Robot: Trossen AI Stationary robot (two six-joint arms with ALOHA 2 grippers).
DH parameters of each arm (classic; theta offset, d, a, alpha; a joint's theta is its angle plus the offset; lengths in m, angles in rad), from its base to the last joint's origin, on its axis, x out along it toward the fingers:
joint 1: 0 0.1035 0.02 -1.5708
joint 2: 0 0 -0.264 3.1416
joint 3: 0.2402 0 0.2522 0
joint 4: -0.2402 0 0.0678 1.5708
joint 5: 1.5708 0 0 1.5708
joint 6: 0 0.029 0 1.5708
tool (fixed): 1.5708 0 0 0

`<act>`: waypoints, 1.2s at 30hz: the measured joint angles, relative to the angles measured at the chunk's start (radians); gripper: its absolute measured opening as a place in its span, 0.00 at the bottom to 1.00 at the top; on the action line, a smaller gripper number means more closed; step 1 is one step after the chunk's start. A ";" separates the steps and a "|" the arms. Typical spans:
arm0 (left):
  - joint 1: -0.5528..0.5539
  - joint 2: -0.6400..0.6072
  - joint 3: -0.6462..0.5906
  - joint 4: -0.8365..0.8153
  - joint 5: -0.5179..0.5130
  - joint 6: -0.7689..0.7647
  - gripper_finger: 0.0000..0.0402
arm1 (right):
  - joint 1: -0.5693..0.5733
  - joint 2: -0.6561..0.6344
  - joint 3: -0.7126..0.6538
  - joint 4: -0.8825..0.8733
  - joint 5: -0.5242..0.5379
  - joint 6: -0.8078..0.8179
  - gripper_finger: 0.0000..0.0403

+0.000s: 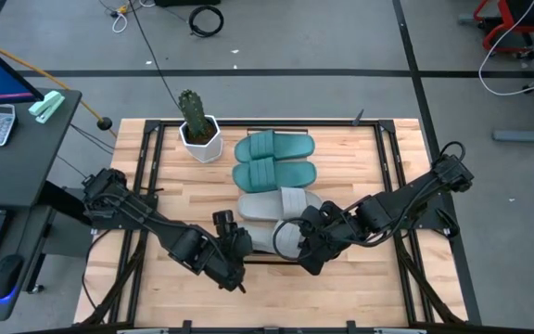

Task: Pick and place slides into the shelf
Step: Put the gray slide on the shelf

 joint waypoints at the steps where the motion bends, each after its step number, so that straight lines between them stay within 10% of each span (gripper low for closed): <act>1: 0.000 -0.001 0.000 0.000 0.006 0.006 0.58 | 0.000 0.000 0.000 0.000 0.000 0.000 0.39; 36: 0.002 -0.004 0.216 -0.056 0.043 0.050 0.58 | -0.001 0.000 0.001 -0.048 -0.041 -0.027 0.38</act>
